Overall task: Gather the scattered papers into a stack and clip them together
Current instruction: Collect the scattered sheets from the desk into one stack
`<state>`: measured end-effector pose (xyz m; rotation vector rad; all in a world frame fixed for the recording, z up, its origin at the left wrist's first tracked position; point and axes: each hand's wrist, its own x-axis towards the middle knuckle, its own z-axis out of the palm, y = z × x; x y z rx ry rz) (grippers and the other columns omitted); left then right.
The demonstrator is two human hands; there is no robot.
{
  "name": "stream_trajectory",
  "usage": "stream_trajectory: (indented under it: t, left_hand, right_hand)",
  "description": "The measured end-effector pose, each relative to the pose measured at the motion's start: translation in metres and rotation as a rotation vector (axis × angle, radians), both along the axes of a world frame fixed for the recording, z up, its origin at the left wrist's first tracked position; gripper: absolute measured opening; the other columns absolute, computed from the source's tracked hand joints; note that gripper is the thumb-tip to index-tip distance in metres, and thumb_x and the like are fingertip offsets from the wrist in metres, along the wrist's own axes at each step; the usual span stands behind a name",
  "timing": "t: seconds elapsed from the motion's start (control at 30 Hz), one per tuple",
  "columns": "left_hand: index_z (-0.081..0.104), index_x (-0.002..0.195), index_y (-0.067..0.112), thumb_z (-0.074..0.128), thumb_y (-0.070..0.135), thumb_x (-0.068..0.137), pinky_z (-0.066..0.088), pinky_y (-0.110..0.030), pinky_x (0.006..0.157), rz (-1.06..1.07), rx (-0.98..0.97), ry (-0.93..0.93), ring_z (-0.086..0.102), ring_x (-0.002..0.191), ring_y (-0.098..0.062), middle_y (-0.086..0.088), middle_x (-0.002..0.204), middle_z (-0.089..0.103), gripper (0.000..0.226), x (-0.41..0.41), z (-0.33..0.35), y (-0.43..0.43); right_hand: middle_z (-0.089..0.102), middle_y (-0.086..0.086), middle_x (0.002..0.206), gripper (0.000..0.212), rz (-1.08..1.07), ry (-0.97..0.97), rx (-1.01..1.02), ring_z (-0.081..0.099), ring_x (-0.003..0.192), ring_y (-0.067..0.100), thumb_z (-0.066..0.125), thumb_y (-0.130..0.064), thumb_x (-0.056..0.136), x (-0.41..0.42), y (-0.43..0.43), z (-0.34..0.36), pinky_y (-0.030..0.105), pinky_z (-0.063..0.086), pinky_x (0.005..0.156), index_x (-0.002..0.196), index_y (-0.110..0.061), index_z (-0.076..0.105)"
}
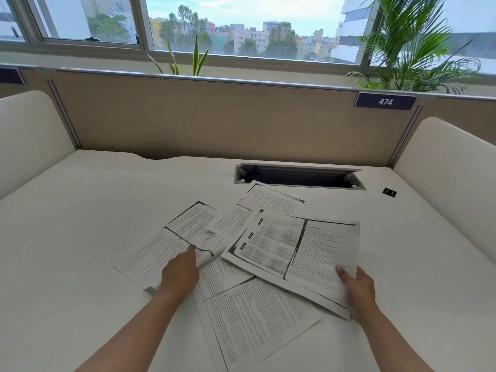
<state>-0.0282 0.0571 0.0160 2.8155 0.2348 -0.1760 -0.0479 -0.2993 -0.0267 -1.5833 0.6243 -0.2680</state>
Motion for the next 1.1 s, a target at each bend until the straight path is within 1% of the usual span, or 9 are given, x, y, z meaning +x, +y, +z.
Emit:
stream_trajectory:
  t: [0.03,0.1,0.27,0.47,0.6,0.7,0.9,1.0,1.1]
  left_hand:
    - [0.040,0.133,0.014,0.048,0.014,0.089,0.046,-0.033,0.076,0.033,-0.042,-0.051,0.059,0.105,-0.028,-0.010,0.118,0.060,0.045,0.000,0.003,0.002]
    - [0.048,0.124,0.015,0.050,0.016,0.089,0.041,-0.030,0.067,0.089,-0.086,-0.131,0.061,0.096,-0.028,-0.009,0.108,0.064,0.035,-0.001,0.009,0.004]
    - [0.055,0.122,0.017,0.048,0.019,0.092,0.037,-0.031,0.066,0.244,-0.058,-0.254,0.061,0.095,-0.033,-0.013,0.105,0.066,0.030,0.000,0.019,0.017]
    - [0.061,0.110,0.014,0.046,0.017,0.091,0.038,-0.035,0.069,0.403,-0.104,-0.384,0.059,0.091,-0.041,-0.022,0.097,0.065,0.025,0.007,0.030,0.032]
    - [0.062,0.109,0.015,0.046,0.018,0.091,0.039,-0.035,0.069,0.418,-0.127,-0.440,0.059,0.087,-0.041,-0.022,0.094,0.065,0.024,0.010,0.036,0.032]
    - [0.062,0.108,0.015,0.047,0.017,0.091,0.041,-0.036,0.070,0.441,-0.144,-0.484,0.059,0.086,-0.042,-0.023,0.093,0.065,0.023,0.013,0.042,0.030]
    - [0.061,0.108,0.009,0.047,0.014,0.089,0.036,-0.038,0.067,0.501,-0.176,-0.572,0.058,0.085,-0.045,-0.027,0.091,0.063,0.024,0.017,0.061,0.034]
    - [0.060,0.108,0.008,0.049,0.014,0.090,0.037,-0.037,0.064,0.458,-0.161,-0.620,0.058,0.080,-0.044,-0.026,0.088,0.064,0.022,0.016,0.067,0.029]
    - [0.061,0.107,0.008,0.051,0.016,0.090,0.039,-0.035,0.058,0.356,-0.123,-0.679,0.057,0.068,-0.038,-0.023,0.079,0.065,0.021,0.015,0.068,0.019]
  right_hand:
    - [0.066,0.016,0.106,0.029,-0.002,0.001,-0.001,0.062,0.102,0.035,0.066,-0.015,0.084,0.000,0.000,0.001,0.049,0.047,0.097,0.111,-0.005,0.062]
    - [0.066,0.017,0.108,0.029,-0.004,0.007,-0.003,0.062,0.102,0.035,0.065,-0.015,0.084,0.001,-0.001,0.001,0.049,0.046,0.097,0.111,-0.005,0.062]
    - [0.066,0.017,0.107,0.026,0.000,0.017,-0.027,0.061,0.102,0.035,0.066,-0.014,0.083,0.001,0.000,0.000,0.048,0.047,0.097,0.108,-0.007,0.063]
    - [0.065,0.019,0.107,0.028,0.007,0.033,-0.098,0.059,0.097,0.030,0.063,-0.012,0.085,0.002,0.002,0.005,0.038,0.045,0.092,0.111,-0.001,0.061]
    - [0.065,0.018,0.106,0.028,0.011,0.036,-0.092,0.060,0.100,0.032,0.064,-0.012,0.085,0.003,0.003,0.005,0.039,0.046,0.094,0.111,-0.002,0.061]
    - [0.066,0.016,0.104,0.026,0.010,0.035,-0.088,0.061,0.102,0.034,0.065,-0.013,0.084,0.002,0.003,0.005,0.044,0.046,0.096,0.108,-0.005,0.063]
    - [0.066,0.019,0.109,0.028,0.003,0.046,-0.089,0.061,0.104,0.035,0.066,-0.014,0.083,0.001,0.004,0.006,0.045,0.046,0.097,0.109,-0.004,0.063]
    - [0.066,0.019,0.109,0.029,0.008,0.047,-0.078,0.060,0.104,0.034,0.065,-0.014,0.084,0.000,0.005,0.008,0.043,0.046,0.096,0.111,-0.003,0.062]
    - [0.065,0.018,0.110,0.029,0.006,0.041,-0.038,0.060,0.105,0.035,0.065,-0.014,0.084,0.003,0.006,0.009,0.045,0.045,0.098,0.111,-0.004,0.062]
